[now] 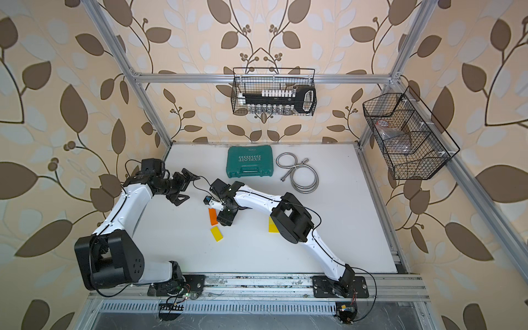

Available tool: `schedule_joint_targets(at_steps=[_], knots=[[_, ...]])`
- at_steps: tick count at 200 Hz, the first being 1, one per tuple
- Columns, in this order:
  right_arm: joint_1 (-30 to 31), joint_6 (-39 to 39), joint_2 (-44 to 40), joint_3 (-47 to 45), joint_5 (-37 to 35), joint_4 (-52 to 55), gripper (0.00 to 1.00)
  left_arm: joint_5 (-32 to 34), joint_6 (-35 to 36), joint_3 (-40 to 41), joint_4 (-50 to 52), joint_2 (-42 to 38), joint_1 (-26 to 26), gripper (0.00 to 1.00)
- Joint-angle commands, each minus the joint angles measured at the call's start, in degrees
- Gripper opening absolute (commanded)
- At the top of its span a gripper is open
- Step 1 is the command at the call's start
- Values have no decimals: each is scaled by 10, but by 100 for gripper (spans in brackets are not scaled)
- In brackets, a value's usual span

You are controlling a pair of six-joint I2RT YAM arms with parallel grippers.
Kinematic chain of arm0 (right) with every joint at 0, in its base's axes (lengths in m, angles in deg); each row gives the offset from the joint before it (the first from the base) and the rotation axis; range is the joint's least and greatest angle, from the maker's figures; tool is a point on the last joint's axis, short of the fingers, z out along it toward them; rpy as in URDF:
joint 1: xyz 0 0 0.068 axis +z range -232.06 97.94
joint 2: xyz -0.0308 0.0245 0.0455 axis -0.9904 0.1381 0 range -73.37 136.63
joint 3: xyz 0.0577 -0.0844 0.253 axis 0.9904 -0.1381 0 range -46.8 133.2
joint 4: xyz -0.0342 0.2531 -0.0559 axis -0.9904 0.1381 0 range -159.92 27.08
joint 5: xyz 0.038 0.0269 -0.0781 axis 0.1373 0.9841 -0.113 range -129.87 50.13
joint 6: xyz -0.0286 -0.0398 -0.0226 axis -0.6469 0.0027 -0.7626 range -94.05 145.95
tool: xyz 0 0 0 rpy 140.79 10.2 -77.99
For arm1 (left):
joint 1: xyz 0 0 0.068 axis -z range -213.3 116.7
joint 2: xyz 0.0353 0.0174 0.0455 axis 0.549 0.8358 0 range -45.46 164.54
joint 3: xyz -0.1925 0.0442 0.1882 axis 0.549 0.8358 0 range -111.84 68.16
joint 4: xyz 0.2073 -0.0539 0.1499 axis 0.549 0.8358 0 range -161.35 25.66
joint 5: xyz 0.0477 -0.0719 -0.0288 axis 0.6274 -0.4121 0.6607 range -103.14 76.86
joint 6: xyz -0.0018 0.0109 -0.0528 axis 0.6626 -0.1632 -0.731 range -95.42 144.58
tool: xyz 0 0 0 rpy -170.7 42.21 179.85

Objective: Assemble the letter c with building blocks
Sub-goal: Pick up the building block from the center of the board.

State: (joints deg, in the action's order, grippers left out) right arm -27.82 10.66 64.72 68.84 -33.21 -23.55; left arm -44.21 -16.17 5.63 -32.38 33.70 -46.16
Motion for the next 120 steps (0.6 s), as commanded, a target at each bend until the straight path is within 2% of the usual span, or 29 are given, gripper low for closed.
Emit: schedule_joint_targets(at_steps=[1, 17, 33, 49, 72, 120], knots=[[2, -6, 23, 1, 6, 31, 71, -5, 2, -14, 2, -16, -4, 99], [5, -6, 14, -5, 8, 32, 64, -5, 2, -12, 1, -16, -4, 99], [10, -5, 3, -9, 11, 35, 49, -6, 0, -9, -2, -17, -4, 99], [18, 10, -10, -11, 11, 35, 30, -7, 0, -9, -3, -17, -4, 99], [16, 74, -42, -13, 24, 28, 27, -7, 0, -6, -3, -19, -4, 99], [-8, 210, -135, -76, 54, -52, 29, -10, 3, -5, -2, -18, -4, 99]])
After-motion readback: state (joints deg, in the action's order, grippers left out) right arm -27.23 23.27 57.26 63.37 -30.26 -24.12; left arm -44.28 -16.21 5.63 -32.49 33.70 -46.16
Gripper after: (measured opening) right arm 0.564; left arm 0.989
